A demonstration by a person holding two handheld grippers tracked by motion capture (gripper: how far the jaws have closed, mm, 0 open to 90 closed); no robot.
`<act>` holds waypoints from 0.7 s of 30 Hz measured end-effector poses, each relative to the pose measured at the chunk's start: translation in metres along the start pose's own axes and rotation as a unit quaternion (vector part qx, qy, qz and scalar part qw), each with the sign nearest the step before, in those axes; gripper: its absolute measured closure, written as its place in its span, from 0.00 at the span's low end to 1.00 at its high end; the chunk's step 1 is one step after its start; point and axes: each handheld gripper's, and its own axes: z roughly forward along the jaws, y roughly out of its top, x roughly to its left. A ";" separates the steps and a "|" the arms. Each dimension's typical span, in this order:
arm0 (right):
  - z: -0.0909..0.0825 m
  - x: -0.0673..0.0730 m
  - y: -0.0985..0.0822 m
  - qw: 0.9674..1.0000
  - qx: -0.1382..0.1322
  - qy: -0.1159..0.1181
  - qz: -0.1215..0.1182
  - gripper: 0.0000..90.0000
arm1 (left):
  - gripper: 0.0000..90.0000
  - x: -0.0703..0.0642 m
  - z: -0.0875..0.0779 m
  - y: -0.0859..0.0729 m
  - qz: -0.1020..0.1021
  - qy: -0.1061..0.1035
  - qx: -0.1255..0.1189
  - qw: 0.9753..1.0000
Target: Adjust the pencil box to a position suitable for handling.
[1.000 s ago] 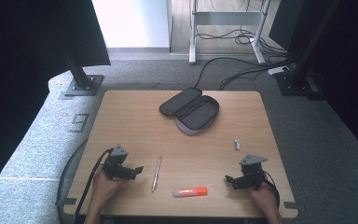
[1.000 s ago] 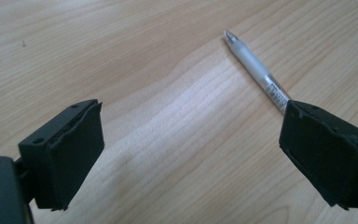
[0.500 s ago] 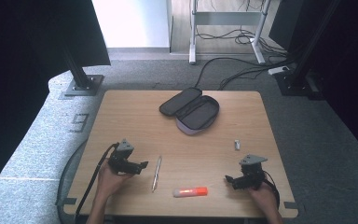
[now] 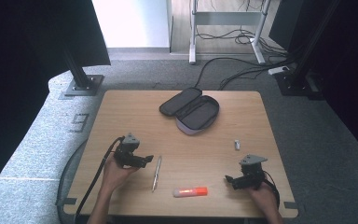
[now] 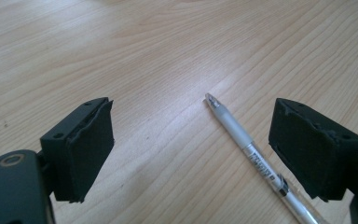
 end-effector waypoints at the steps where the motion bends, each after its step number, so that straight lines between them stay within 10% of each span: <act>1: 0.000 0.000 0.000 1.000 0.000 0.000 0.000 0.00 | 0.15 0.000 0.000 0.002 0.002 0.001 0.000 1.000; 21: 0.000 0.000 0.000 1.000 0.000 0.000 0.000 0.00 | 0.16 -0.007 0.019 0.041 0.027 -0.016 0.007 0.999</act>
